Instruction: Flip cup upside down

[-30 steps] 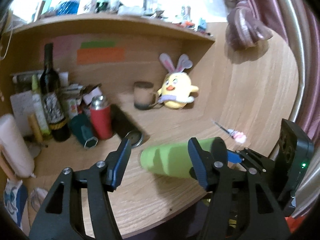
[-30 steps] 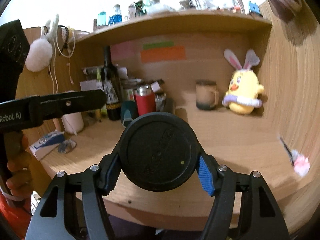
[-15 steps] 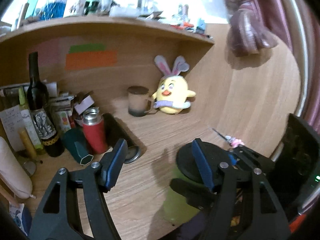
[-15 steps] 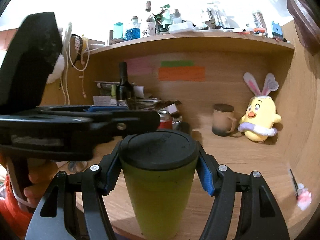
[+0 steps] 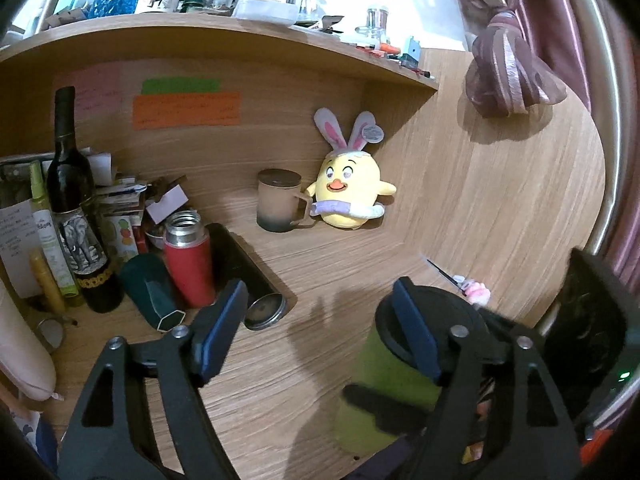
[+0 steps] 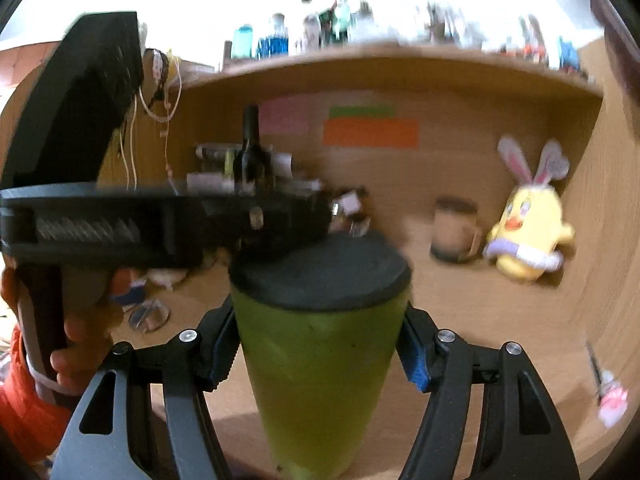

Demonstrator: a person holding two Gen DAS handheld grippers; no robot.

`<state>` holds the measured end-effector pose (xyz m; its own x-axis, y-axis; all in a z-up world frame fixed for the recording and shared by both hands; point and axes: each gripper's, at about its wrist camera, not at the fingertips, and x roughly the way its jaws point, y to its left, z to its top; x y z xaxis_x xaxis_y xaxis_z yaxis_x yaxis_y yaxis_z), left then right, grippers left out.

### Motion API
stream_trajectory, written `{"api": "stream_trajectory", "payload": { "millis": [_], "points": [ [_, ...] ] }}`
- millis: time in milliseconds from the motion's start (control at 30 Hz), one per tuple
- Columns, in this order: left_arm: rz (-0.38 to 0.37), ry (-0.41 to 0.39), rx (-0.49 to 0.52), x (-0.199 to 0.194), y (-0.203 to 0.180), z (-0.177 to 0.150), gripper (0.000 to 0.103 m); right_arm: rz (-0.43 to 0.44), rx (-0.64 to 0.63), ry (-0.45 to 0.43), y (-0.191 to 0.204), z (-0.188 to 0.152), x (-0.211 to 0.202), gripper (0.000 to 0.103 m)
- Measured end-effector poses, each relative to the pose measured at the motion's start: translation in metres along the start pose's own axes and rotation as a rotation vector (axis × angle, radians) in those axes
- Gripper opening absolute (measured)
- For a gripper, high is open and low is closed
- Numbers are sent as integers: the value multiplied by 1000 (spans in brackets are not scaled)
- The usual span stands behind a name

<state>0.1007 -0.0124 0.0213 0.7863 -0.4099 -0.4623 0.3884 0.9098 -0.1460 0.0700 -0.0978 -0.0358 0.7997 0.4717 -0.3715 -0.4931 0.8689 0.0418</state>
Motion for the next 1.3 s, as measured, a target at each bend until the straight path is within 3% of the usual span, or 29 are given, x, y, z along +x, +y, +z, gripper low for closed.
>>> {"api": "stream_trajectory", "payload": {
  "millis": [167,267,333,500,667,800,1067,1300],
  "points": [
    [51,-27,46,-5,-10,-3,80,44,50,55,-5,-16,5,67],
    [61,-28,49,-6,-12,-4,80,48,47,70,-3,-20,4,76],
    [71,-23,47,-7,-12,-2,80,53,50,62,-3,-20,-1,82],
    [123,-70,41,-25,-13,-1,81,41,55,30,-8,-15,-17,86],
    [235,-146,24,-56,-14,-7,92,17,69,-15,-21,-9,-40,91],
    [308,-179,18,-74,-20,-19,99,-5,72,-75,-25,-2,-63,102],
    [374,-184,-37,-89,-31,-43,102,-74,80,-154,-30,5,-103,103],
    [423,-213,-9,-96,-60,-60,103,-143,85,-165,-31,-1,-121,103]
  ]
}}
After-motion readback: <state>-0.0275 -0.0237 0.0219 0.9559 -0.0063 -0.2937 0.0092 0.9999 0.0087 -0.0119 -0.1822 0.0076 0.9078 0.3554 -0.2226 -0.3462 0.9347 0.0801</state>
